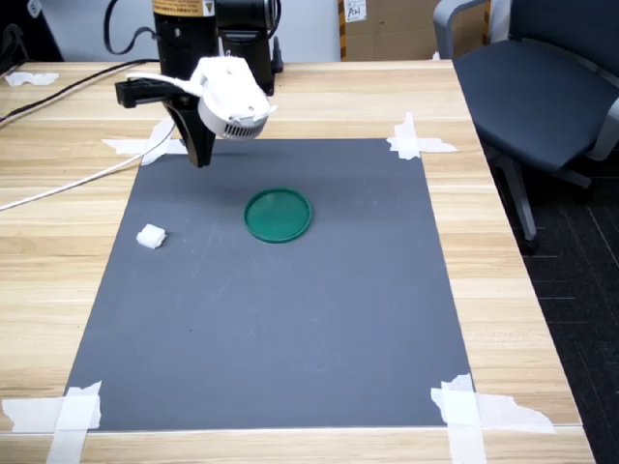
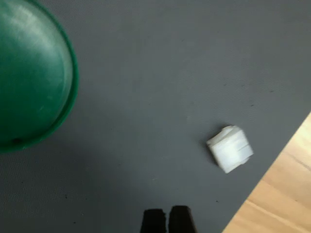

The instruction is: Grasp a white terminal and put it in the green lid.

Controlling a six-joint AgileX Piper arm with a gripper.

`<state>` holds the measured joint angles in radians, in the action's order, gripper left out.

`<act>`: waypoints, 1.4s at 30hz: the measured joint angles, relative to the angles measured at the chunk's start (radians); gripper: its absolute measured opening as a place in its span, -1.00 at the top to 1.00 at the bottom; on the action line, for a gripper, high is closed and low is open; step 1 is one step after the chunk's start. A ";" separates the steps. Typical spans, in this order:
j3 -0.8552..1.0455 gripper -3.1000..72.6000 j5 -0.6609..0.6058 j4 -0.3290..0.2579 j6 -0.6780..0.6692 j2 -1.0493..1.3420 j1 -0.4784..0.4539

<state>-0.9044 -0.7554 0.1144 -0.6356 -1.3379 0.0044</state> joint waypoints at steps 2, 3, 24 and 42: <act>-0.034 0.99 -0.037 -0.005 0.020 -0.017 0.000; -0.053 0.99 -0.057 -0.009 0.026 -0.026 0.000; -0.156 -0.65 -0.170 -0.109 -0.239 -0.194 -0.213; -0.297 -0.89 -0.212 -0.087 -0.432 -0.375 -0.215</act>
<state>-1.2011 -0.9671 0.0275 -1.0673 -1.7131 -0.2109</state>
